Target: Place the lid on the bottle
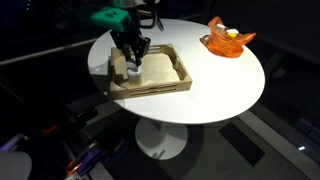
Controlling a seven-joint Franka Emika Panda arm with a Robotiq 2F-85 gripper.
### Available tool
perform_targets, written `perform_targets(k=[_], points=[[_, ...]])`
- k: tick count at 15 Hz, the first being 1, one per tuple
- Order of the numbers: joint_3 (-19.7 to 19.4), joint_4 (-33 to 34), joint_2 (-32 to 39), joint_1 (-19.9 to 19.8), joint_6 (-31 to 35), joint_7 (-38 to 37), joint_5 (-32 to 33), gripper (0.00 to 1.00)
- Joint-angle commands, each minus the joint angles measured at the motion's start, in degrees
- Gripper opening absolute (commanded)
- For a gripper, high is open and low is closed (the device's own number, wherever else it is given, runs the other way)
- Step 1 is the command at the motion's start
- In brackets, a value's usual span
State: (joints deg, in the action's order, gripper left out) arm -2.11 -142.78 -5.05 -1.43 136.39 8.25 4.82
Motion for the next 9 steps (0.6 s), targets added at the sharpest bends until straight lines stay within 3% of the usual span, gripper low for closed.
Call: perform_targets(k=[1,9], points=[[-0.3,-1.7,-1.5,-0.2,2.0,1.9,-0.4,0.19],[-0.4,-2.6,-1.2,0.0,5.7,3.7,-1.1,0.19]])
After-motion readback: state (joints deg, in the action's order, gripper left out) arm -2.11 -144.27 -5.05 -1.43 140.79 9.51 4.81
